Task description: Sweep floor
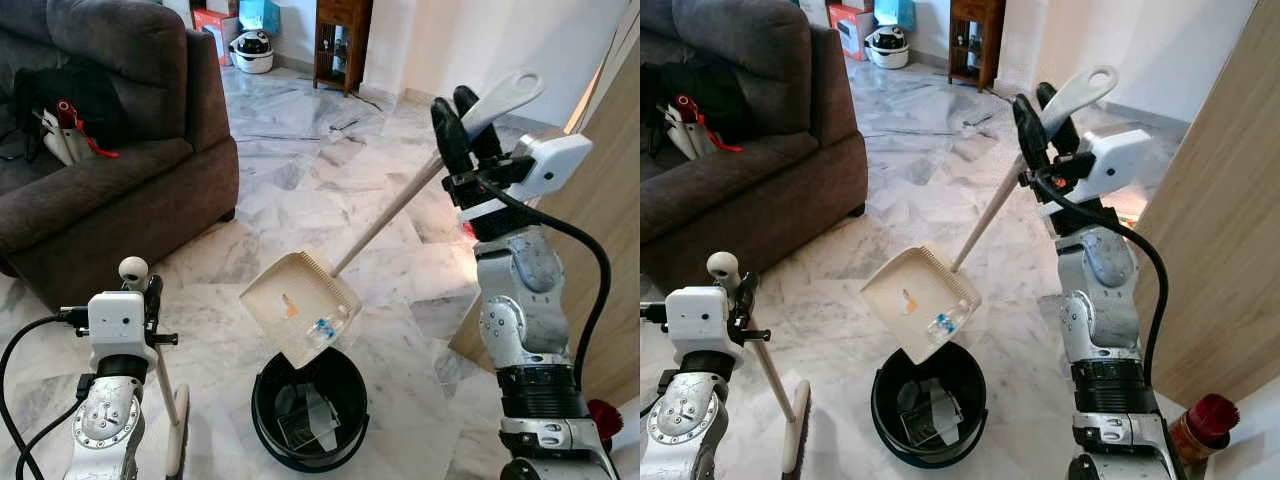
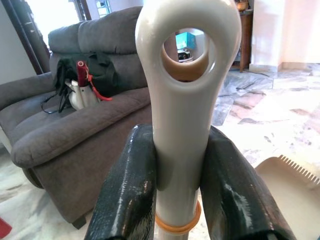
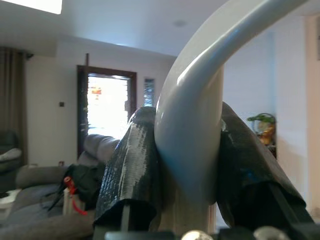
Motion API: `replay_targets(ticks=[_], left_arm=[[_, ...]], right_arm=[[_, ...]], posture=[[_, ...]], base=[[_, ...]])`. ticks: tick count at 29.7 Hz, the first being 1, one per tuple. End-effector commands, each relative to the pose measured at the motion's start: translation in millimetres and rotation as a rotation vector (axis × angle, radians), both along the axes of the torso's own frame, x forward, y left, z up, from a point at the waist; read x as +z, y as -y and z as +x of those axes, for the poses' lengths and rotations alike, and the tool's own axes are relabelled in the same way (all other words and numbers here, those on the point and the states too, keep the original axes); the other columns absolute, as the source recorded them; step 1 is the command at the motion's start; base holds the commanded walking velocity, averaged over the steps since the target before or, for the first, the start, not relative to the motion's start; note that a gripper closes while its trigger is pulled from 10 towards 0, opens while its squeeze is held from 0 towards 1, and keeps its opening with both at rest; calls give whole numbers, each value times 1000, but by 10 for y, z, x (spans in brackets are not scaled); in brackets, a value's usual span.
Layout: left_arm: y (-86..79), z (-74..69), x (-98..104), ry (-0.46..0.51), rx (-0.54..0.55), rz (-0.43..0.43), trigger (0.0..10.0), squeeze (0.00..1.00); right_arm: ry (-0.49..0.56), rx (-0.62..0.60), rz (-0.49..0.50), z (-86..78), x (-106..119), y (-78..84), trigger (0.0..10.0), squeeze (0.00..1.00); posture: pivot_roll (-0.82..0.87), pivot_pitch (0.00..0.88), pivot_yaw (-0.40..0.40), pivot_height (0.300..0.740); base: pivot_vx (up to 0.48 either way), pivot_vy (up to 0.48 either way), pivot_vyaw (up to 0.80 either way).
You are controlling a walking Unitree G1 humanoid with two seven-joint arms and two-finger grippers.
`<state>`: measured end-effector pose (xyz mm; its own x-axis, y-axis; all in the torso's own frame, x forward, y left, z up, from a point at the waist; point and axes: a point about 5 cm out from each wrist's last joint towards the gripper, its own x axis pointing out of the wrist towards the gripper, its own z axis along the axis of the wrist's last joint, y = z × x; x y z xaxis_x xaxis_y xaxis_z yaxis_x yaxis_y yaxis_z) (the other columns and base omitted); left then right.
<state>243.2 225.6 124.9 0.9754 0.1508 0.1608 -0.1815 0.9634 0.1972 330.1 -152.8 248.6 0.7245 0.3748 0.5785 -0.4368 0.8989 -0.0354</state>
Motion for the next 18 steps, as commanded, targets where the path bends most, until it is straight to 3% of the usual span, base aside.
replay_targets(ticks=[1,18], left_arm=[[5,0,112,51,-15,19,10000,0],[2,-9,106,45,-17,21,10000,0]], right_arm=[[113,25,0,-97,222,3,10000,0],[125,208,-150,-198,155,-170,10000,0]], posture=[[74,0,-11,740],[76,0,-8,740]], base=[[0,0,0],[0,0,0]])
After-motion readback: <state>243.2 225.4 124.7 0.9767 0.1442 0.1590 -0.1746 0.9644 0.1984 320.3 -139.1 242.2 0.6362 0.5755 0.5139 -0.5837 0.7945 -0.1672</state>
